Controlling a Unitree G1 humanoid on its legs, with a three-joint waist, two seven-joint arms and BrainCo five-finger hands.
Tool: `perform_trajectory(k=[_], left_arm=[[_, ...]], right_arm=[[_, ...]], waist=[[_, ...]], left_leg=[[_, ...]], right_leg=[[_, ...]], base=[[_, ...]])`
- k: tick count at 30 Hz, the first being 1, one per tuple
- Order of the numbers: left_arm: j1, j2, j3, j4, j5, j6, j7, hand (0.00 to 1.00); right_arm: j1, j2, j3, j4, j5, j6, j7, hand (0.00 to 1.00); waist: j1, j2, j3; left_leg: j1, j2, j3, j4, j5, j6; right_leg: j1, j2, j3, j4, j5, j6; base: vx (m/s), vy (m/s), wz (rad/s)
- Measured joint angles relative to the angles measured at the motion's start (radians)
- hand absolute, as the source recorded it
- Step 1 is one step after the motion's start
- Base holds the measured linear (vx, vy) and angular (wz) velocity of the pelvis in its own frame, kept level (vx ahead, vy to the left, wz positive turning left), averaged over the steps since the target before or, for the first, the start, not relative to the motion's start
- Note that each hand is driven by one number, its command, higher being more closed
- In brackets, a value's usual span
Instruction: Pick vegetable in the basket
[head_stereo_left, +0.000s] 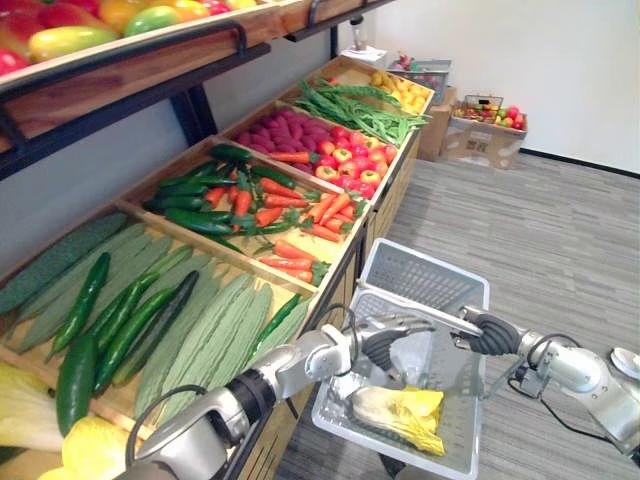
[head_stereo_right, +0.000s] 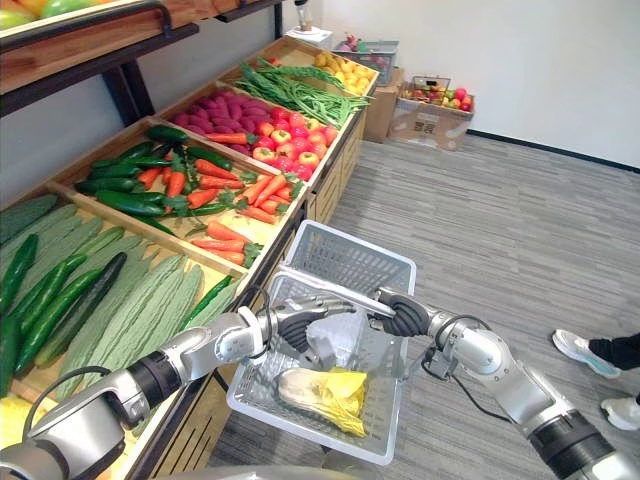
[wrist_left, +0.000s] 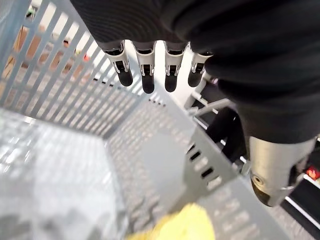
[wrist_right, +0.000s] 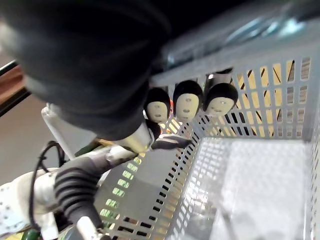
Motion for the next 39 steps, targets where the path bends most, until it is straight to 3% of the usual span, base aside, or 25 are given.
perform_trajectory(k=[6,10,13,18,22,25,29,33,36,39], left_arm=[[0.004,-0.012,0.017,-0.242,-0.149,0.006,-0.006,0.00],[0.004,-0.012,-0.013,-0.446,-0.284,-0.024,-0.036,0.00],[0.021,0.001,-0.046,-0.522,-0.355,-0.029,-0.051,0.00],[0.033,0.032,-0.061,-0.615,-0.400,-0.028,-0.068,0.00],[0.039,0.031,-0.046,-0.687,-0.431,-0.027,-0.066,0.00],[0.100,0.031,0.022,-0.759,-0.431,-0.026,-0.041,0.00],[0.276,0.028,0.268,-0.848,-0.431,-0.023,0.016,0.00],[0.459,-0.007,0.516,-0.867,-0.427,-0.006,0.082,0.00],[0.595,-0.127,0.752,-0.852,-0.407,0.020,0.140,0.00],[0.655,-0.259,0.953,-0.777,-0.368,0.054,0.259,0.00]], right_arm=[[0.024,0.132,-0.150,0.169,-0.079,0.016,-0.065,1.00],[0.049,0.202,-0.242,0.255,-0.201,0.076,-0.104,1.00],[0.061,0.241,-0.331,0.301,-0.292,0.107,-0.134,1.00],[0.086,0.318,-0.488,0.370,-0.305,0.157,-0.200,1.00],[0.099,0.396,-0.598,0.423,-0.302,0.162,-0.239,1.00],[0.125,0.468,-0.697,0.508,-0.286,0.164,-0.268,1.00],[0.141,0.579,-0.871,0.730,-0.248,0.179,-0.333,1.00],[0.140,0.638,-0.927,0.907,-0.202,0.198,-0.368,1.00],[0.124,0.658,-0.960,1.029,-0.190,0.205,-0.380,1.00],[0.108,0.673,-0.985,1.113,-0.124,0.207,-0.397,1.00]], waist=[[0.013,-0.014,0.010],[0.050,-0.016,0.013],[0.056,-0.017,0.013],[0.065,-0.022,0.017],[0.082,-0.023,0.017],[0.097,-0.023,0.016],[0.133,-0.019,0.014],[0.160,-0.020,0.013],[0.168,-0.019,0.013],[0.176,-0.023,0.010]], left_leg=[[-0.046,-0.024,-0.083,-0.027,0.006,0.025],[-0.068,-0.025,-0.140,-0.032,0.013,0.035],[-0.099,-0.032,-0.184,-0.034,0.016,0.039],[-0.120,-0.057,-0.243,-0.068,0.035,0.055],[-0.154,-0.066,-0.304,-0.087,0.058,0.068],[-0.187,-0.090,-0.386,-0.131,0.093,0.088],[-0.237,-0.151,-0.548,-0.227,0.162,0.119],[-0.253,-0.202,-0.647,-0.324,0.228,0.131],[-0.281,-0.231,-0.726,-0.381,0.274,0.137],[-0.304,-0.240,-0.769,-0.381,0.285,0.151]], right_leg=[[0.000,-0.042,-0.077,0.015,0.000,0.000],[0.016,-0.062,-0.133,0.015,-0.002,-0.002],[0.017,-0.083,-0.176,0.015,-0.004,-0.004],[0.034,-0.117,-0.251,0.015,-0.023,-0.010],[0.037,-0.135,-0.314,0.015,-0.025,-0.011],[0.057,-0.161,-0.400,0.014,-0.033,-0.009],[0.097,-0.209,-0.558,0.013,-0.053,-0.001],[0.120,-0.232,-0.648,0.003,-0.072,0.001],[0.125,-0.241,-0.717,-0.015,-0.075,0.002],[0.136,-0.244,-0.750,-0.026,-0.074,0.002]], base=[[-0.10,-0.002,0.40],[-0.09,-0.015,0.40],[-0.09,0.003,0.42],[-0.06,0.011,0.40],[-0.03,0.004,0.46],[-0.02,-0.004,0.84],[-0.01,0.006,1.08],[0.01,0.014,0.87],[0.04,0.018,0.69],[0.05,0.021,0.39]])
